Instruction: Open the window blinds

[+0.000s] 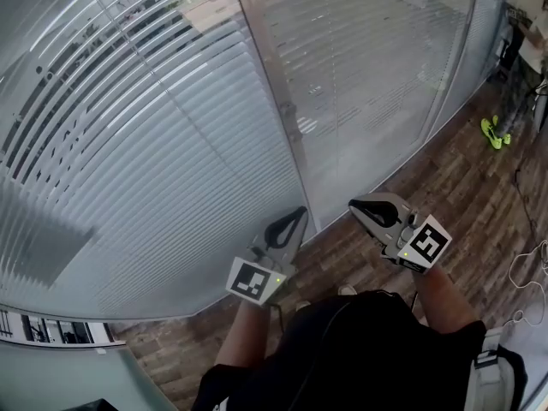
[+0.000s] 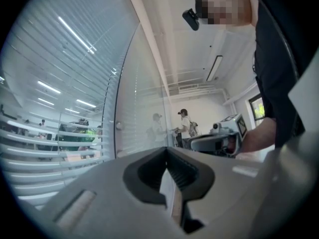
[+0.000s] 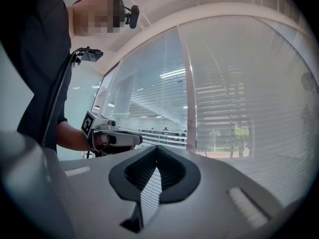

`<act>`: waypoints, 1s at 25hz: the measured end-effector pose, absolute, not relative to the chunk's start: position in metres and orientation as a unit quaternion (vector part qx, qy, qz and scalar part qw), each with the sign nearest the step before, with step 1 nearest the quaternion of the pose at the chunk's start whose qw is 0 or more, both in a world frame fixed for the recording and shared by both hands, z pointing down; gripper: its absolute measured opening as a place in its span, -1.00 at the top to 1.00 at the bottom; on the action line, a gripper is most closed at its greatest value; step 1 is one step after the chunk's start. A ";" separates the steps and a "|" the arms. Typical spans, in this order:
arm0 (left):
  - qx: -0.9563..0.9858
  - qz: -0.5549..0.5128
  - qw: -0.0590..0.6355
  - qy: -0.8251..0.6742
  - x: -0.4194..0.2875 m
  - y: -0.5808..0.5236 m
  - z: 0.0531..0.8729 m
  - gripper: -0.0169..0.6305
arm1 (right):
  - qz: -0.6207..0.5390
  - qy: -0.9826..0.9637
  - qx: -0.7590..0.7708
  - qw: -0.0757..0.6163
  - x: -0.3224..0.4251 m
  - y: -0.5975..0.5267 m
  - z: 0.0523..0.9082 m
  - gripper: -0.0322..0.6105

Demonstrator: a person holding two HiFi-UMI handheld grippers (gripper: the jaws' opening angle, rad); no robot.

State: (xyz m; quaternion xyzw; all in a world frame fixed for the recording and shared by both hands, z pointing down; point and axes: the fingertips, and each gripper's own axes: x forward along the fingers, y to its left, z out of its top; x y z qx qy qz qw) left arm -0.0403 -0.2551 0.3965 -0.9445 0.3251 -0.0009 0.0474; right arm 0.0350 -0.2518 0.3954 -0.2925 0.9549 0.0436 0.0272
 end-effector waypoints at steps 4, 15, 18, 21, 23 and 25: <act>-0.943 -0.002 0.046 0.330 -0.040 -0.256 0.397 0.93 | 0.032 0.954 -0.297 0.030 0.036 -0.259 0.396 0.89; -0.941 -0.004 0.040 0.335 -0.035 -0.257 0.401 0.93 | 0.037 0.955 -0.294 0.028 0.042 -0.259 0.394 0.89; -0.941 -0.003 0.040 0.337 -0.034 -0.258 0.400 0.93 | 0.041 0.954 -0.296 0.025 0.045 -0.258 0.393 0.89; -0.940 -0.004 0.044 0.339 -0.034 -0.257 0.400 0.93 | 0.037 0.953 -0.299 0.027 0.046 -0.256 0.395 0.89; -0.940 -0.006 0.045 0.339 -0.033 -0.257 0.400 0.93 | 0.035 0.954 -0.297 0.029 0.046 -0.256 0.396 0.89; -0.939 -0.007 0.046 0.340 -0.032 -0.257 0.399 0.93 | 0.035 0.955 -0.293 0.027 0.046 -0.257 0.397 0.89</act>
